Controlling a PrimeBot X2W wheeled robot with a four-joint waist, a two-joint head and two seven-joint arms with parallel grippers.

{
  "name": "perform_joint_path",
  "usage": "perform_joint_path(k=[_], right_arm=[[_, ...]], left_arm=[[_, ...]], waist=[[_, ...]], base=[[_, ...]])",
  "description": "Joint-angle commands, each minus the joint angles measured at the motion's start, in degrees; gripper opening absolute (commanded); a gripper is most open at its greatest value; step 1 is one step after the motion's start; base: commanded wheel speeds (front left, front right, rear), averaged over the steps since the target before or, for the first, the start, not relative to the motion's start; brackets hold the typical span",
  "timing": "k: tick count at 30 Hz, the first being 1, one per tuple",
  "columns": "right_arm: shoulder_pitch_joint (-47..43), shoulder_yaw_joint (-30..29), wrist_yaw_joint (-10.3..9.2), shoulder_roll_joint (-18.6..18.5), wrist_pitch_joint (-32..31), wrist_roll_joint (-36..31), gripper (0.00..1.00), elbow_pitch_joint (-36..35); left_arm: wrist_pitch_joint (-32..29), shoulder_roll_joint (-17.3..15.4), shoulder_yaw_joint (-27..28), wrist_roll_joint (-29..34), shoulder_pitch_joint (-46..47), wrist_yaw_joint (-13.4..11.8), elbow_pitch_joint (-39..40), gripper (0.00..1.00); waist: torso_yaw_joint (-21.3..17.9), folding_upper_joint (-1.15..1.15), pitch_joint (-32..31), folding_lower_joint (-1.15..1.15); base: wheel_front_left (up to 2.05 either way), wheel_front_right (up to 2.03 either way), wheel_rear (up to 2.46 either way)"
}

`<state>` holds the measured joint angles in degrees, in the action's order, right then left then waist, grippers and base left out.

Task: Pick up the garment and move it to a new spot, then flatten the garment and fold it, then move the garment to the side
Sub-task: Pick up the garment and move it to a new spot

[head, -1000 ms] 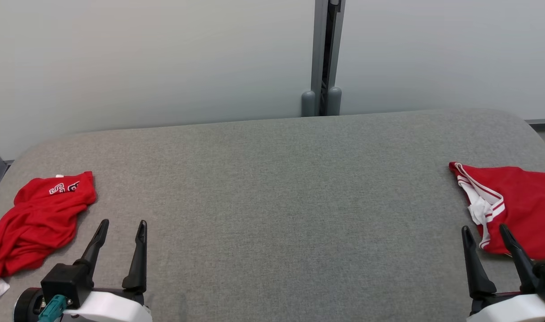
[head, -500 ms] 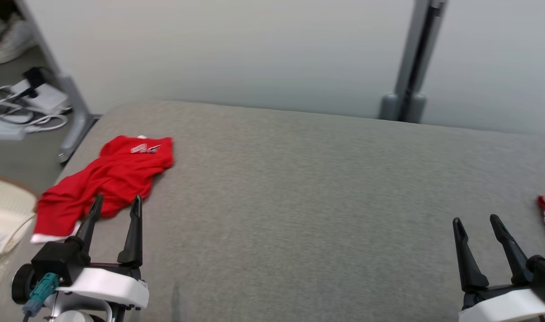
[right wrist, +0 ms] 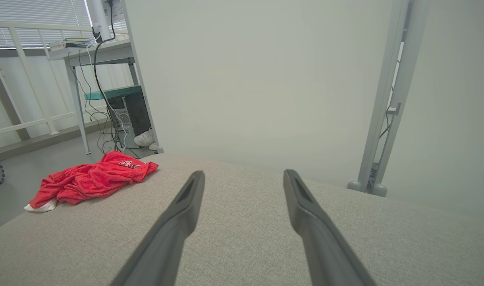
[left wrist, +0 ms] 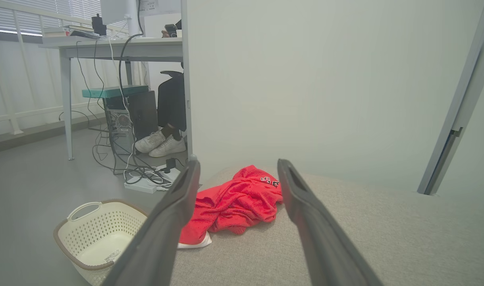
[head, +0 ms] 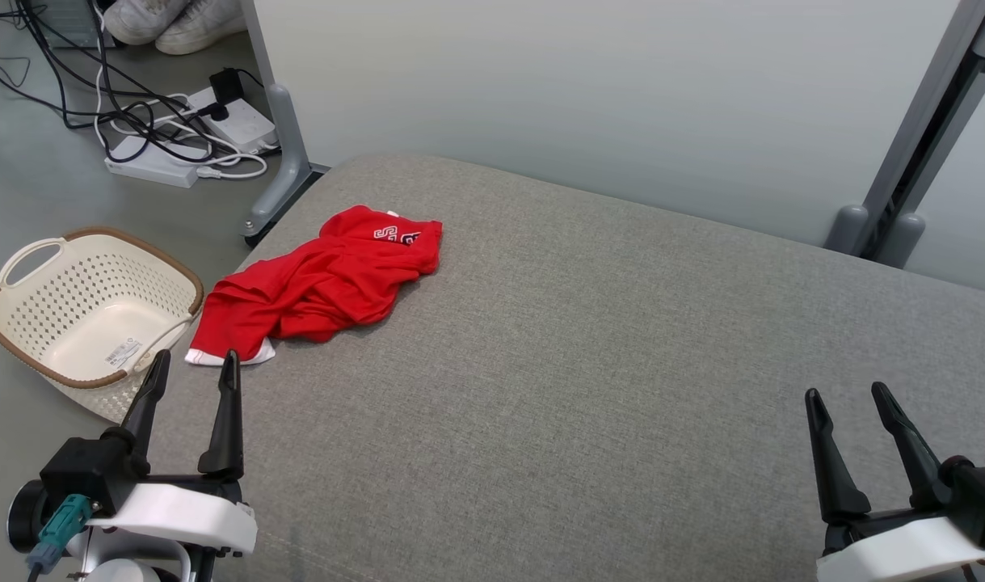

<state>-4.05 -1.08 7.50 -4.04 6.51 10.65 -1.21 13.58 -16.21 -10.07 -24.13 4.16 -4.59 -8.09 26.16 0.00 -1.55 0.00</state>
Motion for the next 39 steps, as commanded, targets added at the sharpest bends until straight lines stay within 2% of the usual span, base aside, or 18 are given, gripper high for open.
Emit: perform_joint_path(k=[1,9,16,21,29,34,39], right_arm=[[0.05,0.02,-0.02,0.01,0.41,0.28,1.00,0.20],[0.82,0.60,-0.02,0.19,0.29,-0.03,1.00,-0.07],[2.90,1.23,-0.02,-0.71,-1.05,-0.52,1.00,-1.28],[5.85,2.39,-0.02,-1.74,-2.61,-1.34,1.00,-3.12],[10.25,2.14,-0.02,-2.66,-3.13,-2.34,1.00,-4.88],[11.66,2.38,-0.02,-2.19,-2.11,-2.23,1.00,-4.28],[12.92,2.75,-0.02,-1.83,-1.16,-2.02,1.00,-3.19]], left_arm=[[0.18,-0.34,0.27,-0.06,0.69,0.03,-0.08,1.00],[0.48,-0.43,0.43,-0.21,1.77,-0.27,0.31,1.00],[0.63,-0.17,1.59,-1.66,5.83,0.28,-1.99,1.00],[0.72,0.90,2.41,-3.56,11.95,1.66,-10.24,1.00],[1.25,-0.20,4.43,-6.07,25.44,6.97,-28.88,1.00],[0.87,-1.32,4.20,-6.97,32.35,9.62,-40.30,1.00],[-0.38,-2.34,3.68,-7.99,36.65,10.95,-50.23,1.00]], waist=[[0.48,0.00,-0.02,0.00],[0.14,0.00,1.12,0.00],[-3.21,0.00,5.07,0.00],[-7.46,0.00,11.57,0.00],[-13.30,0.00,21.24,0.00],[-15.30,0.00,24.07,0.00],[-16.66,0.00,25.19,0.00]], base=[[0.00,0.00,0.00],[0.00,0.00,0.00],[0.00,0.00,0.00],[0.00,0.00,0.00],[0.00,0.00,0.00],[0.00,0.00,0.00],[0.00,0.00,0.00]])
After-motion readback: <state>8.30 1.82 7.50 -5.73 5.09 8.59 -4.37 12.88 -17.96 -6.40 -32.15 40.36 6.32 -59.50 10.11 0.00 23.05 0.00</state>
